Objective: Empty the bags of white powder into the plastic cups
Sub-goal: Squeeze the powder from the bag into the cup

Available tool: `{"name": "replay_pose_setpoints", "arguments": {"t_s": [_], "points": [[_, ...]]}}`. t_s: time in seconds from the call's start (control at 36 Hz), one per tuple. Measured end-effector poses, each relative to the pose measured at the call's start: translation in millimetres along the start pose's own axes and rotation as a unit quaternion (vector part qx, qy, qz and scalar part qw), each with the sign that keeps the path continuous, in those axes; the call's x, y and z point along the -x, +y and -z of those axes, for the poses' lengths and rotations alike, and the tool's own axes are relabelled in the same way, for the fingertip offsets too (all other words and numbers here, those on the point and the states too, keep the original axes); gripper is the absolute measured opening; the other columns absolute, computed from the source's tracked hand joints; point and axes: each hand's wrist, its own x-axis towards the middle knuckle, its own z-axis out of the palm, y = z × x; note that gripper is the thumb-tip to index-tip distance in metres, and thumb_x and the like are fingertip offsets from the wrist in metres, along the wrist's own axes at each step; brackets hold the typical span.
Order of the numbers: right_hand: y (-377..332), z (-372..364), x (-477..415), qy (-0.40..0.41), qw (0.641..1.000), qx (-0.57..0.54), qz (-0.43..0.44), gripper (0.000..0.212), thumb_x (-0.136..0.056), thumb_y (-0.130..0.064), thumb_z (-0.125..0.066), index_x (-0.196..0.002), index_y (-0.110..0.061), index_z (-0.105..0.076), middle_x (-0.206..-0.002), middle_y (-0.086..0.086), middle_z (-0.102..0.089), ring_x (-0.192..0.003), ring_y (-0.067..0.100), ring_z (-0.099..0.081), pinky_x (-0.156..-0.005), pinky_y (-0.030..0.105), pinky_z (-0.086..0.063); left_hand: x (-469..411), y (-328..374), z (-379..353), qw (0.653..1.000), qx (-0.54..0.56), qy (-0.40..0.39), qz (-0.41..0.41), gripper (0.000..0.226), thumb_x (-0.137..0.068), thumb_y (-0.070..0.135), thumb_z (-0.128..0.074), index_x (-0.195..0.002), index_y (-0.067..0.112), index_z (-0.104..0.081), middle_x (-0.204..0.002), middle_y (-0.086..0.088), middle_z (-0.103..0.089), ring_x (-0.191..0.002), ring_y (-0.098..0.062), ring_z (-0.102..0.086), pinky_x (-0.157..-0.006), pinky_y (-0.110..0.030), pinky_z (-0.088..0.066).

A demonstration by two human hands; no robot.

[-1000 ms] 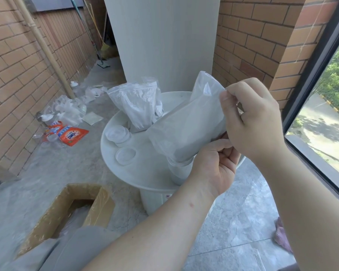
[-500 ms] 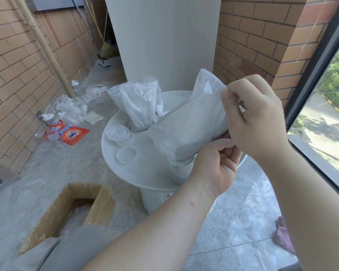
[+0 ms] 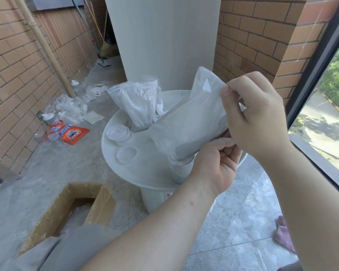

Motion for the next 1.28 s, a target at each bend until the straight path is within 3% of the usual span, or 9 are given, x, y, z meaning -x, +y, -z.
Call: {"name": "replay_pose_setpoints", "arguments": {"t_s": [0.28,0.42,0.61,0.89,0.97,1.17,1.28], "points": [[0.9,0.3,-1.1,0.006,1.000,0.002,0.000,0.024,-0.102,-0.016,-0.050,-0.089,-0.001,-0.063,-0.088,0.009,-0.058,-0.080,0.029,-0.054,-0.065,0.052,-0.047,0.3,-0.1,0.0,1.000,0.006,0.002,0.004,0.047,-0.089,-0.017,-0.044,-0.061,0.006,-0.072,-0.070,-0.001,-0.073,-0.061,-0.009,-0.071,-0.059,-0.019,-0.057],[1.6,0.0,-1.2,-0.007,1.000,-0.005,-0.003,0.025,-0.102,-0.017,-0.050,-0.090,-0.001,-0.064,-0.089,0.009,-0.059,-0.080,0.029,-0.054,-0.066,0.052,-0.048,1.2,-0.3,-0.3,1.000,0.005,0.008,0.004,0.039,-0.089,-0.018,-0.044,-0.070,0.004,-0.070,-0.073,-0.003,-0.074,-0.064,-0.010,-0.072,-0.059,-0.020,-0.058],[0.0,-5.1,3.9,-0.024,1.000,0.011,0.008,0.023,-0.102,-0.019,-0.050,-0.090,-0.004,-0.064,-0.092,0.007,-0.060,-0.083,0.031,-0.057,-0.068,0.052,-0.049,2.9,-0.5,-3.0,0.999,-0.025,0.024,0.003,0.047,-0.089,-0.018,-0.041,-0.057,0.011,-0.059,-0.052,0.006,-0.059,-0.043,-0.003,-0.058,-0.044,-0.012,-0.047],[2.8,1.5,2.2,-0.027,0.998,-0.029,-0.046,0.028,-0.103,-0.027,-0.052,-0.089,-0.007,-0.066,-0.087,0.002,-0.057,-0.080,0.017,-0.053,-0.071,0.038,-0.047,-2.3,1.2,2.6,1.000,-0.002,-0.010,-0.001,0.045,-0.090,-0.016,-0.045,-0.063,0.007,-0.072,-0.069,0.000,-0.073,-0.062,-0.008,-0.071,-0.060,-0.018,-0.057],[4.4,5.4,3.8,-0.031,0.994,-0.056,-0.083,0.020,-0.097,-0.018,-0.053,-0.087,-0.007,-0.067,-0.088,-0.001,-0.058,-0.083,0.011,-0.053,-0.074,0.032,-0.046,-2.8,2.7,3.1,1.000,0.003,-0.025,-0.003,0.044,-0.090,-0.016,-0.044,-0.069,0.006,-0.076,-0.079,-0.003,-0.076,-0.071,-0.010,-0.074,-0.067,-0.019,-0.058],[13.4,3.9,11.0,-0.025,0.992,-0.052,-0.112,0.014,-0.091,-0.009,-0.054,-0.082,-0.007,-0.064,-0.084,-0.003,-0.055,-0.080,0.015,-0.052,-0.069,0.034,-0.045,-3.1,2.3,3.5,1.000,0.011,-0.029,0.001,0.035,-0.088,-0.017,-0.044,-0.088,0.003,-0.072,-0.087,-0.006,-0.076,-0.078,-0.013,-0.074,-0.073,-0.022,-0.059],[14.8,1.9,11.6,-0.021,0.993,-0.053,-0.106,0.014,-0.092,-0.005,-0.056,-0.081,-0.004,-0.064,-0.082,0.002,-0.057,-0.078,0.017,-0.052,-0.069,0.034,-0.045,-2.5,3.1,3.0,0.999,0.013,-0.033,0.002,0.035,-0.088,-0.017,-0.045,-0.088,0.004,-0.073,-0.089,-0.005,-0.076,-0.081,-0.012,-0.074,-0.073,-0.022,-0.059]]}}
